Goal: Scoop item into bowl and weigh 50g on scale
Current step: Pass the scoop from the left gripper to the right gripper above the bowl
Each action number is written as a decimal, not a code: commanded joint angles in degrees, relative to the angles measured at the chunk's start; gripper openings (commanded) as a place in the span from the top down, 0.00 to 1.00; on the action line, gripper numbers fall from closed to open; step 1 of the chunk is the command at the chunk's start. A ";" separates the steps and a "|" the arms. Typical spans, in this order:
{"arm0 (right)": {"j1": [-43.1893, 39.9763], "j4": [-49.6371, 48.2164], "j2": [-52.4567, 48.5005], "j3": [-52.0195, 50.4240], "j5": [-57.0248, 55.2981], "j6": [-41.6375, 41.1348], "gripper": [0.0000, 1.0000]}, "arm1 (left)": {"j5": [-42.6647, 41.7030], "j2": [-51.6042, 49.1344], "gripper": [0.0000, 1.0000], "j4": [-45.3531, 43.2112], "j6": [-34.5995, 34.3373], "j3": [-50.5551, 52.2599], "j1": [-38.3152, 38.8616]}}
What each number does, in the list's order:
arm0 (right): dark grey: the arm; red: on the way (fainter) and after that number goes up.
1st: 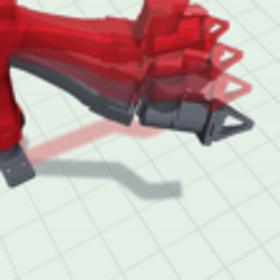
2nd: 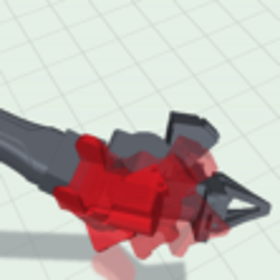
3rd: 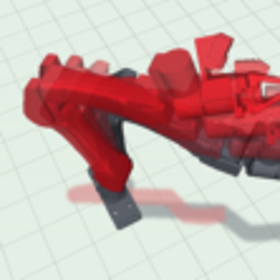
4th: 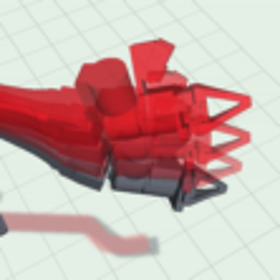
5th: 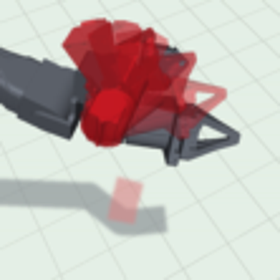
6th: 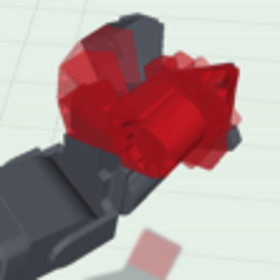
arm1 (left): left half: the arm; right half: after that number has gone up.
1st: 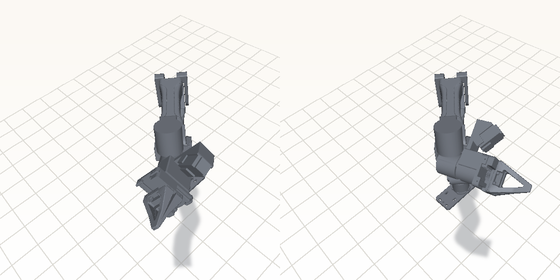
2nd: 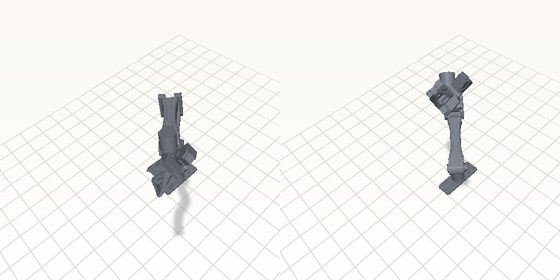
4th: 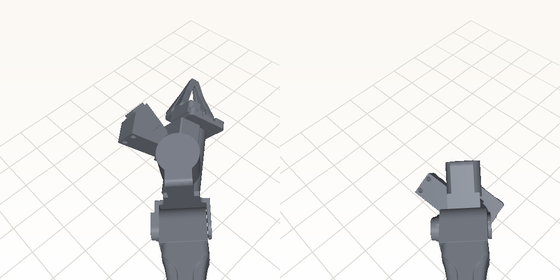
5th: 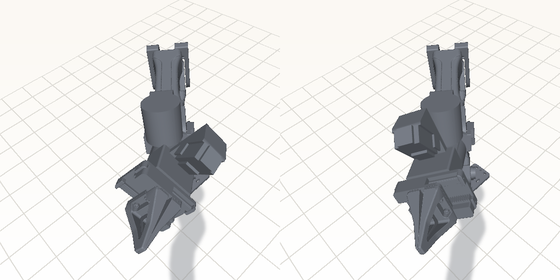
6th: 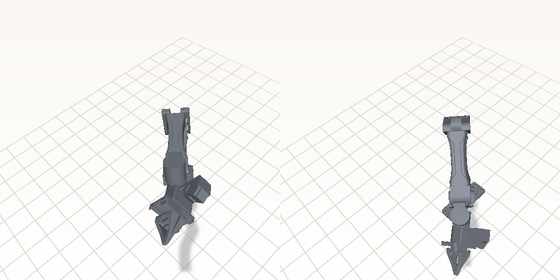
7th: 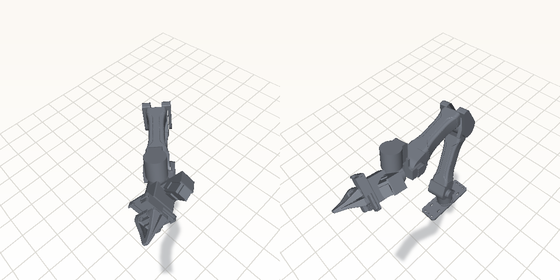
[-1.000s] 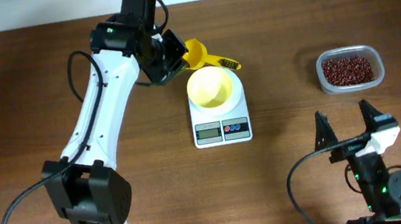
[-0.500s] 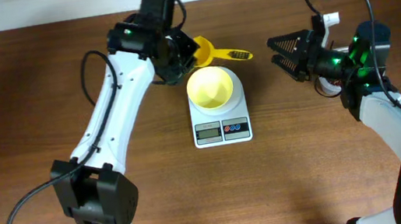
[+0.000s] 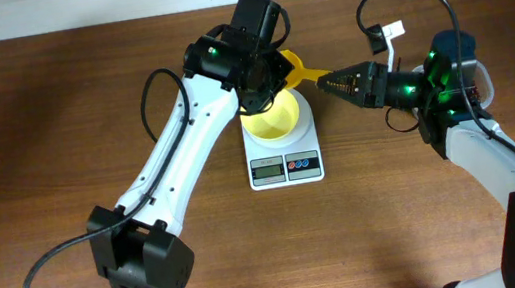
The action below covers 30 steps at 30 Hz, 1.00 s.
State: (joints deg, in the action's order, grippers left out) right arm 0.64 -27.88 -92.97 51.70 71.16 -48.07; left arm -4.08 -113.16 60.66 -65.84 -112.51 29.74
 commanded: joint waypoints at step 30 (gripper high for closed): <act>2.08 -10.49 -0.09 0.66 -7.15 -6.84 0.54 | -0.37 -0.39 1.00 0.31 -14.27 -0.63 4.13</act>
State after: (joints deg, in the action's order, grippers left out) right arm 1.98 -38.04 -93.01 51.66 64.03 -55.33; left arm -3.60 -113.16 61.04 -80.01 -112.51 32.99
